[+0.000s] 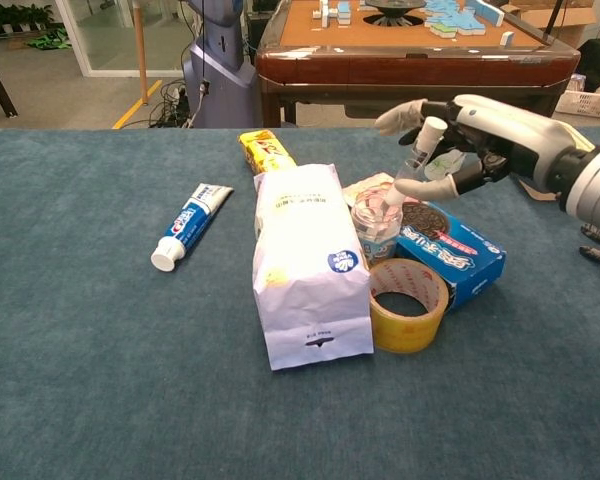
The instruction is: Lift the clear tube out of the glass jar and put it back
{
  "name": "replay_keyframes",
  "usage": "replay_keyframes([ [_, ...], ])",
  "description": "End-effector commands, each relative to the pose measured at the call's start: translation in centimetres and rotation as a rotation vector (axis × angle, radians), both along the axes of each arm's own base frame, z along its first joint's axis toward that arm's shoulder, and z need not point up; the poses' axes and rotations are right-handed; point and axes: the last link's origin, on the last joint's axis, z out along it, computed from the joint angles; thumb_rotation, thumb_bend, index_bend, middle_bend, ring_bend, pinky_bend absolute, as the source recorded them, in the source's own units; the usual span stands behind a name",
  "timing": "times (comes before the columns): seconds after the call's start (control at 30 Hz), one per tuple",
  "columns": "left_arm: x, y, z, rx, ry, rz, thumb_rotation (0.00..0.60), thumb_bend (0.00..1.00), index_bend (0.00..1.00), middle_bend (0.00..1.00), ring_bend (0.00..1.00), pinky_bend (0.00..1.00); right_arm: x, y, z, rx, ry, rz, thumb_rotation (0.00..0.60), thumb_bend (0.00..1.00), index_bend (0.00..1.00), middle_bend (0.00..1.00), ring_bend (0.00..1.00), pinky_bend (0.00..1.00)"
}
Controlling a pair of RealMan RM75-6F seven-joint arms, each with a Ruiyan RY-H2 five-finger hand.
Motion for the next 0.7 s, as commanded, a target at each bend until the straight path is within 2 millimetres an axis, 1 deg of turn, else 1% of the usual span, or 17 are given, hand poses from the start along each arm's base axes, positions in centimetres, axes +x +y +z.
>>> replay_keyframes([
  [0.03, 0.0, 0.1, 0.1, 0.003, 0.001, -0.002, 0.600, 0.17, 0.17, 0.12, 0.16, 0.06, -0.9, 0.5, 1.7, -0.071, 0.013, -0.001, 0.600, 0.35, 0.13, 0.11, 0.12, 0.20],
  [0.17, 0.0, 0.3, 0.2, 0.008, 0.002, -0.005, 0.600, 0.17, 0.17, 0.12, 0.16, 0.06, -3.0, 1.7, 4.3, -0.173, 0.078, -0.034, 0.600, 0.35, 0.13, 0.13, 0.12, 0.20],
  [0.23, 0.1, 0.4, 0.1, 0.009, 0.002, -0.011, 0.600, 0.17, 0.17, 0.12, 0.16, 0.06, -4.4, 2.6, 5.8, -0.218, 0.130, -0.064, 0.600, 0.35, 0.13, 0.14, 0.12, 0.20],
  [0.27, 0.2, 0.5, 0.0, 0.011, 0.003, -0.015, 0.600, 0.17, 0.17, 0.12, 0.16, 0.06, -5.3, 3.2, 6.7, -0.240, 0.161, -0.084, 0.600, 0.35, 0.13, 0.15, 0.12, 0.20],
  [0.37, 0.4, 0.6, -0.1, 0.016, 0.007, -0.021, 0.600, 0.17, 0.17, 0.12, 0.16, 0.06, -7.2, 4.8, 8.4, -0.270, 0.235, -0.137, 0.600, 0.35, 0.13, 0.15, 0.12, 0.20],
  [0.47, 0.9, 0.7, -0.4, 0.021, 0.009, -0.034, 0.600, 0.17, 0.17, 0.12, 0.16, 0.06, -9.1, 6.8, 10.6, -0.313, 0.314, -0.201, 0.600, 0.35, 0.13, 0.16, 0.12, 0.20],
  [0.63, 1.5, 0.9, -0.8, 0.024, 0.011, -0.046, 0.600, 0.17, 0.17, 0.12, 0.16, 0.06, -11.5, 10.0, 13.0, -0.338, 0.417, -0.295, 0.600, 0.35, 0.13, 0.16, 0.12, 0.20],
  [0.7, 1.6, 0.9, -0.9, 0.025, 0.011, -0.051, 0.600, 0.17, 0.17, 0.12, 0.16, 0.06, -12.0, 10.9, 13.4, -0.348, 0.422, -0.320, 0.600, 0.35, 0.13, 0.17, 0.12, 0.20],
])
